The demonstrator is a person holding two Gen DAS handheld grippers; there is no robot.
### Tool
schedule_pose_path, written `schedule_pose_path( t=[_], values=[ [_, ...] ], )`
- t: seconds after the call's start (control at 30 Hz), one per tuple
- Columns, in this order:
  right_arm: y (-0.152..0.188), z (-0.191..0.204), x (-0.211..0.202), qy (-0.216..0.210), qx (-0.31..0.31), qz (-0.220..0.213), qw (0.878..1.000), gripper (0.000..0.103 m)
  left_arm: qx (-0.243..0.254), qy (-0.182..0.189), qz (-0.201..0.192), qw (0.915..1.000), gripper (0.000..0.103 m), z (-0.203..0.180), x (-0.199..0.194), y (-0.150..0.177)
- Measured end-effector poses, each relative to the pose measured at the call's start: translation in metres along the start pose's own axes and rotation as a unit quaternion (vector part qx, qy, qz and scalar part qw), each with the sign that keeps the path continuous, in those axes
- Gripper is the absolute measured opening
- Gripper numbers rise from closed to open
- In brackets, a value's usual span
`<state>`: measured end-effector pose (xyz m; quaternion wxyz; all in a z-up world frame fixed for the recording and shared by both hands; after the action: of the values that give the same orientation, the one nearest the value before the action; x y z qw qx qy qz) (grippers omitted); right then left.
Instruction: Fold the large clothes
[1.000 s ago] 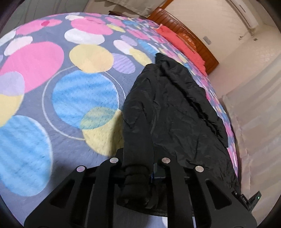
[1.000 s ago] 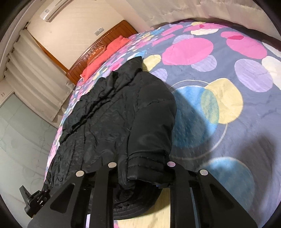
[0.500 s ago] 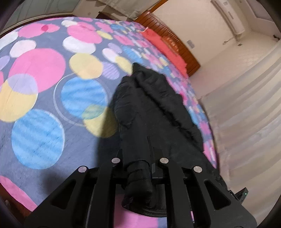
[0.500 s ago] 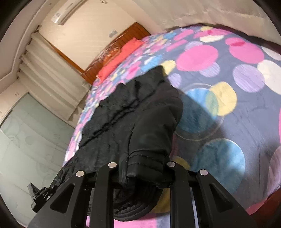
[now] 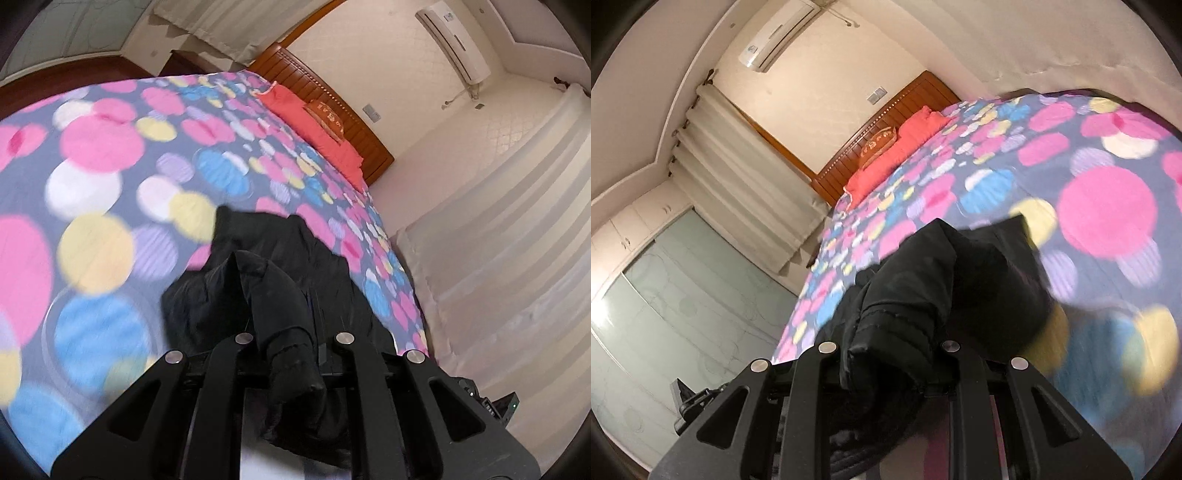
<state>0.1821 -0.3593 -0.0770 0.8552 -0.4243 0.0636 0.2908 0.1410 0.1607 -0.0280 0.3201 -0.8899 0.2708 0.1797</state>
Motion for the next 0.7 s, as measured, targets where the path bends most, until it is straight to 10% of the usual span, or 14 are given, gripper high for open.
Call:
schedule_pose_path(
  t=[0.33, 0.7],
  values=[
    [-0.073, -0.049, 0.139, 0.046, 0.043, 0.034, 0.997, 0.021, 0.028, -0.080, 0.010, 0.9964, 0.011, -0.018, 0.144, -0.084],
    [-0.064, -0.120, 0.261, 0.122, 0.065, 0.120, 0.983, 0.028, 0.081, -0.187, 0.050, 0.9777, 0.012, 0.024, 0.286, -0.099]
  ],
)
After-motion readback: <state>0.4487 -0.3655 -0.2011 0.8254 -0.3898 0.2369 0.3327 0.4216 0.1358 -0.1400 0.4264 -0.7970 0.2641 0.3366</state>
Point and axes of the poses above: each gripper's, at about its wrist camera, not at the fingertips, and x roughly the way its jaws point, z to its left, y to its underside, the point moved 6 cm from there along x, roughly the way its jaws point, and after that the axes turned 7 degrees about -x, right-handed, at the moved point
